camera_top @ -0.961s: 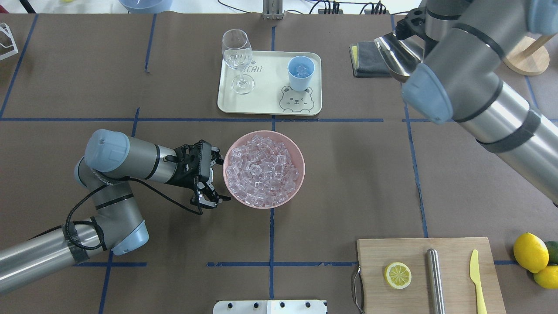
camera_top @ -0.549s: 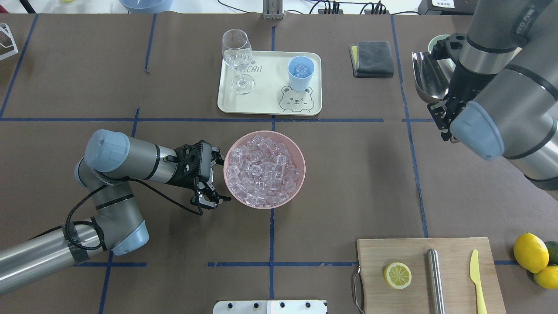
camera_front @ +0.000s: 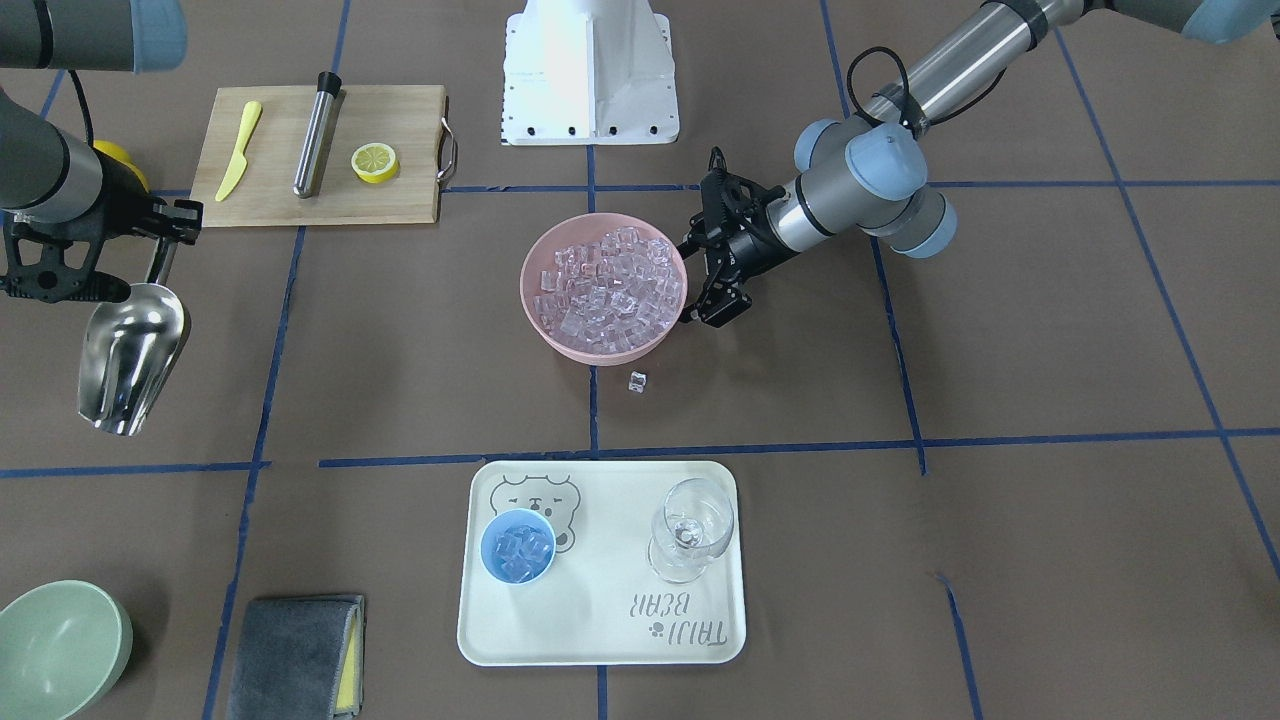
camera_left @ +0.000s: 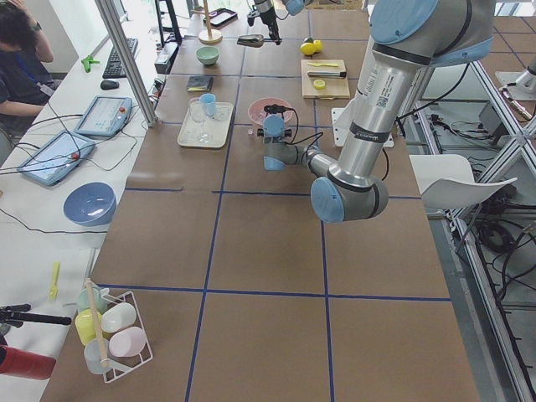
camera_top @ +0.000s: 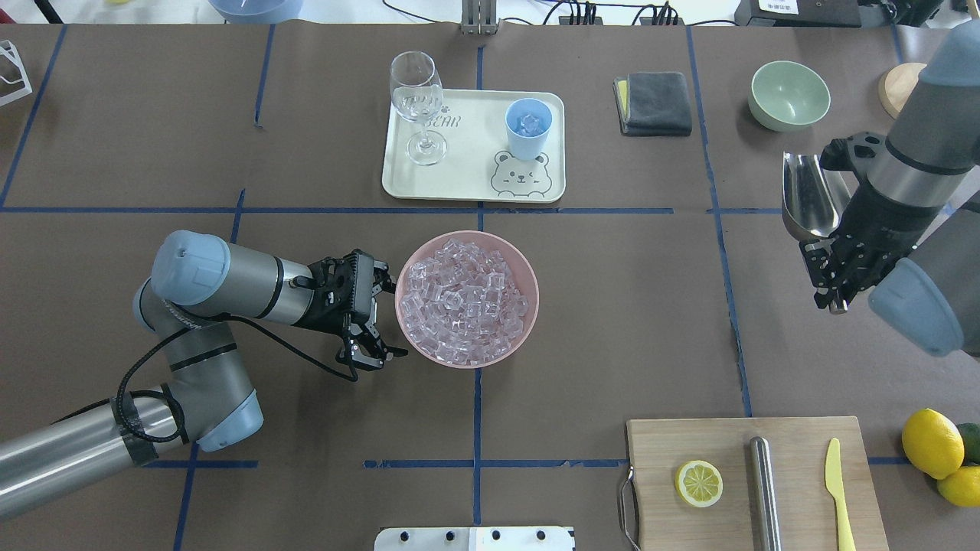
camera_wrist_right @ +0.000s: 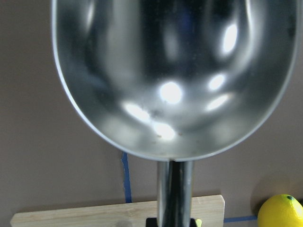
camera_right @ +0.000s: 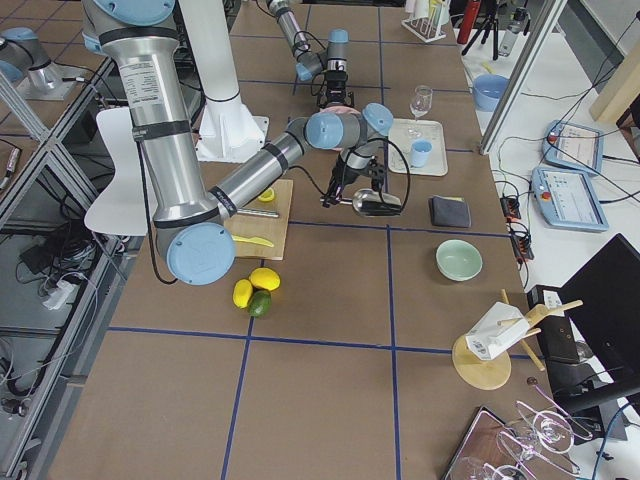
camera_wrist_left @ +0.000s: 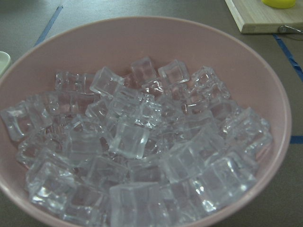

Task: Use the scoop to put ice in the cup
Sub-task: 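Carry the empty scoop back to its spot on the table, then lower the scoop onto the table and open the right gripper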

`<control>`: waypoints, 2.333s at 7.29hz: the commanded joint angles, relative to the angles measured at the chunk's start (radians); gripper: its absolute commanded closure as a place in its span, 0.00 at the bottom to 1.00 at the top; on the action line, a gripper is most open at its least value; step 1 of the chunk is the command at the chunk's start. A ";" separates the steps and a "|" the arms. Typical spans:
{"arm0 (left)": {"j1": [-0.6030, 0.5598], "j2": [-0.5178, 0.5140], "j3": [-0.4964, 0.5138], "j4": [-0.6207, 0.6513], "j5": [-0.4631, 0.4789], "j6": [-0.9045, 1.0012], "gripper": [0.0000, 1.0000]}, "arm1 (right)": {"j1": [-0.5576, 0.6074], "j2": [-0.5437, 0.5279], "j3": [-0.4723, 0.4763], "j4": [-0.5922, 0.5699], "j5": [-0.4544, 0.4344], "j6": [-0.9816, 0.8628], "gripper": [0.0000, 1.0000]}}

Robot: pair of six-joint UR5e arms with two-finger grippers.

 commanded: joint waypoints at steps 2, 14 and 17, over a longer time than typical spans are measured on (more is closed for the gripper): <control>0.004 0.000 0.000 0.000 0.000 0.001 0.00 | -0.103 -0.044 -0.003 0.029 0.018 0.046 1.00; 0.004 0.001 0.003 0.003 0.000 0.002 0.00 | -0.263 -0.124 -0.094 0.322 -0.001 0.248 1.00; 0.004 0.001 0.003 0.003 0.002 0.004 0.00 | -0.266 -0.118 -0.111 0.322 -0.021 0.248 1.00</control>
